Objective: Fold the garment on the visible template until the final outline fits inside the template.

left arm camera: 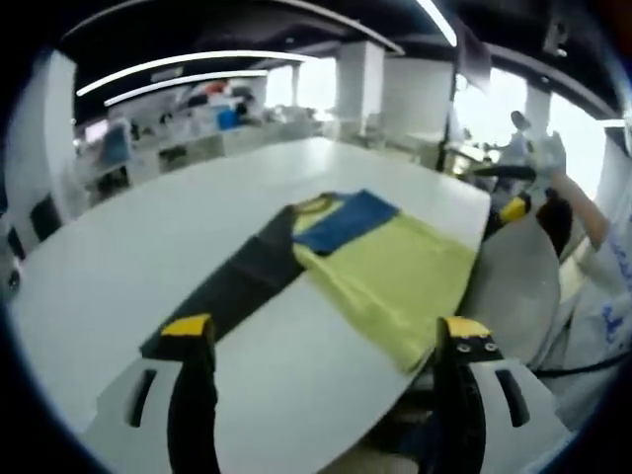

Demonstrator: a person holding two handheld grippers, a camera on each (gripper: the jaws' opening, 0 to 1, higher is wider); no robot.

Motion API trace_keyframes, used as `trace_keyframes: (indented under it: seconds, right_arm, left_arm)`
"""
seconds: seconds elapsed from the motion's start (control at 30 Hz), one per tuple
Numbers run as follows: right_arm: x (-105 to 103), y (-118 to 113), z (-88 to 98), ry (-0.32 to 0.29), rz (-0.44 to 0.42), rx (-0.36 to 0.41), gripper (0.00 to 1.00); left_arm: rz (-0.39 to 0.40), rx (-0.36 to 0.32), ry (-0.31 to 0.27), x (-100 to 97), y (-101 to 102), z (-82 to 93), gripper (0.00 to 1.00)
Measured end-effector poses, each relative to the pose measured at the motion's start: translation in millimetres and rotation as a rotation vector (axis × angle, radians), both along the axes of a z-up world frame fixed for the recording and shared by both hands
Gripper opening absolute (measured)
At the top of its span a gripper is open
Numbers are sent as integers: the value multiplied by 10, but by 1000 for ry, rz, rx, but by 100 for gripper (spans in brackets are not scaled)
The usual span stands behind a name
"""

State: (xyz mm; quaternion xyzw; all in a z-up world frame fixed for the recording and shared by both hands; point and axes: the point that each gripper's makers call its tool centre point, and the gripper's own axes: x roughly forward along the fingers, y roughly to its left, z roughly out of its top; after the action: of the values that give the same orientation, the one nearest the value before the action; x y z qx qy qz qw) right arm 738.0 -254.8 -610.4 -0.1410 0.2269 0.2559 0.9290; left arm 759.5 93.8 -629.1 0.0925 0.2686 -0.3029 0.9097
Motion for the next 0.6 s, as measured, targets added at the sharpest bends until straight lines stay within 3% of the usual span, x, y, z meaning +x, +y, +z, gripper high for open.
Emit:
trace_keyframes:
  seconds: [0.07, 0.17, 0.43, 0.53, 0.6]
  right_arm:
    - [4, -12, -7, 1, -7, 3, 100]
    - [10, -22, -30, 7, -14, 2, 100]
    - [47, -2, -16, 2, -12, 7, 100]
    - [74, -13, -14, -1, -17, 1, 100]
    - [94, -14, -3, -4, -19, 0, 100]
  left_arm:
    - [6, 43, -31, 41, 73, 5, 82]
    - [21, 34, -2, 68, 150, -58, 81]
    - [84, 68, 0, 233, 432, -188, 74]
    - [95, 172, 3, 294, 643, -305, 67]
    - [102, 203, 20, 314, 729, -367, 62]
